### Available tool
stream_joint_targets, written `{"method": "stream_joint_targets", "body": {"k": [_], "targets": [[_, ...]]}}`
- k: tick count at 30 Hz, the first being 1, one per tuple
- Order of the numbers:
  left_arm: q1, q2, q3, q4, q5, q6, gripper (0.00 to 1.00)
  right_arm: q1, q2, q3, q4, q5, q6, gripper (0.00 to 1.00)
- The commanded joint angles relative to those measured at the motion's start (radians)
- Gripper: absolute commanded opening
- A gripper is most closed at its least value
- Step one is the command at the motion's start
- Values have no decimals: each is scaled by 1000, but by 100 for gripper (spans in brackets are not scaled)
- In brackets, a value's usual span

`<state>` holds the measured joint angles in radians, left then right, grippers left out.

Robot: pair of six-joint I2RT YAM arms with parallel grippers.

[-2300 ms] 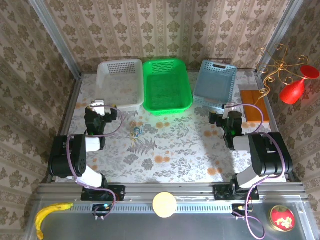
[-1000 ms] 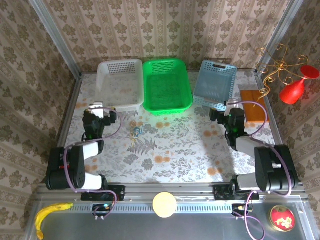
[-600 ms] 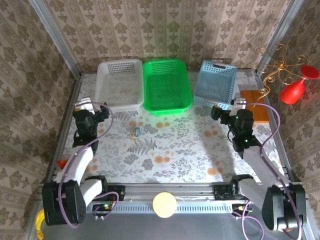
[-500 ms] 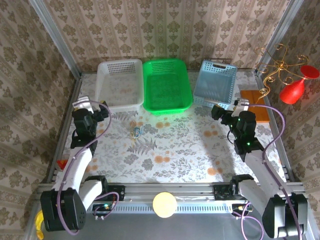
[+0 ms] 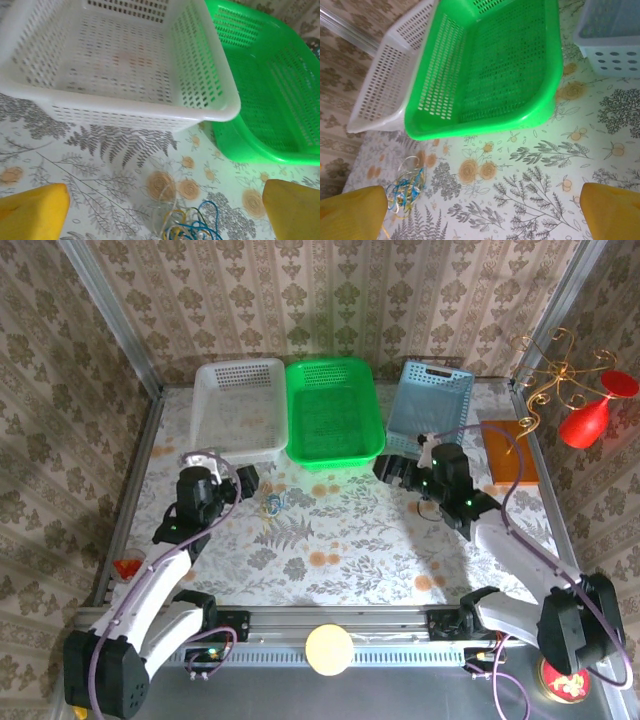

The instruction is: Untangle the cables

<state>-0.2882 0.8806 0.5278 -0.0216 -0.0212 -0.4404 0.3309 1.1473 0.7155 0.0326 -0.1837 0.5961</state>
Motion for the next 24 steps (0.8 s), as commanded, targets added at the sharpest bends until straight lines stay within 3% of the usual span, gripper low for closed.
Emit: {"method": "stream_joint_targets", "body": {"k": [1, 5, 11, 17, 24], "targets": [[-13, 28, 28, -12, 10, -27, 100, 15, 91, 123, -130, 140, -23, 100], [-20, 55, 49, -8, 27, -32, 100, 12, 215, 297, -216, 293, -39, 100], [-31, 60, 59, 15, 41, -42, 100, -6, 510, 632, -351, 354, -97, 100], [-34, 73, 80, 11, 50, -41, 100, -61, 776, 914, -486, 311, -95, 100], [-33, 89, 120, 4, 56, -23, 100, -105, 941, 1044, -542, 203, -72, 100]]}}
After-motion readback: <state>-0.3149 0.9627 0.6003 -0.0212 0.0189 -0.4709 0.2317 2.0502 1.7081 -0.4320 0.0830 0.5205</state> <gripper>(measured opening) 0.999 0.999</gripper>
